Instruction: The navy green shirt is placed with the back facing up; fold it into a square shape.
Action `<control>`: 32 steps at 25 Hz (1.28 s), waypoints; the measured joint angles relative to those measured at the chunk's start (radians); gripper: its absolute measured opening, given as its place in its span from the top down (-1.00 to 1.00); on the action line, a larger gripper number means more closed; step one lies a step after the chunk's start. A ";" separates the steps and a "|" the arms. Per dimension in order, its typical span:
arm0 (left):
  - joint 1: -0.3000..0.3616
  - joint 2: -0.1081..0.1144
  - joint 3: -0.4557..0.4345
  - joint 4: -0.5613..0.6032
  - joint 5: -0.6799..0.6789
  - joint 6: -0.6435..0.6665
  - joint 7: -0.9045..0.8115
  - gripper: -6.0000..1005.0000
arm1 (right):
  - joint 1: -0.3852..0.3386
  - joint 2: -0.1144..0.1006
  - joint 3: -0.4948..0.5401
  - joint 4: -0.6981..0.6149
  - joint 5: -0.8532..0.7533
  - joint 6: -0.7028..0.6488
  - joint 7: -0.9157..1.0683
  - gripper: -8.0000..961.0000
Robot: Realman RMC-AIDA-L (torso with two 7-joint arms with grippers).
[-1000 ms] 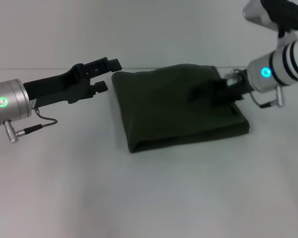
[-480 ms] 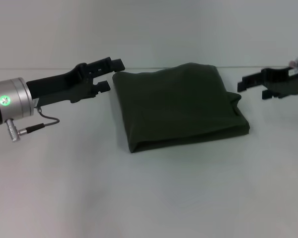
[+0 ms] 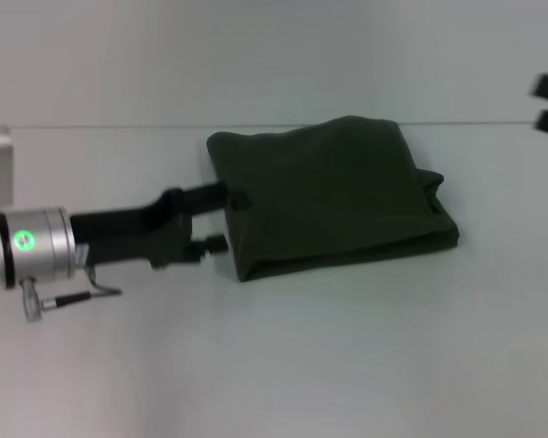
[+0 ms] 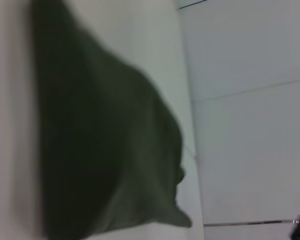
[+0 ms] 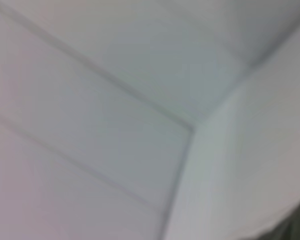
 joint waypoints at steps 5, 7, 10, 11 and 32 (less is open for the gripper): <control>-0.006 -0.017 0.006 -0.090 0.019 -0.086 -0.096 -0.87 | -0.068 -0.026 0.059 0.065 0.086 -0.023 -0.042 -0.78; -0.012 -0.033 0.006 -0.122 0.020 -0.156 -0.118 -0.86 | -0.073 -0.026 0.073 0.066 0.089 -0.024 -0.049 -0.78; -0.031 -0.042 0.006 -0.173 0.020 -0.229 -0.131 -0.86 | -0.070 -0.027 0.084 0.066 0.091 -0.029 -0.054 -0.78; -0.037 -0.042 0.005 -0.187 0.020 -0.244 -0.133 -0.86 | -0.068 -0.027 0.085 0.067 0.091 -0.031 -0.055 -0.78; -0.078 -0.058 0.053 -0.217 0.021 -0.378 -0.023 -0.78 | -0.062 -0.027 0.114 0.098 0.099 -0.039 -0.059 -0.78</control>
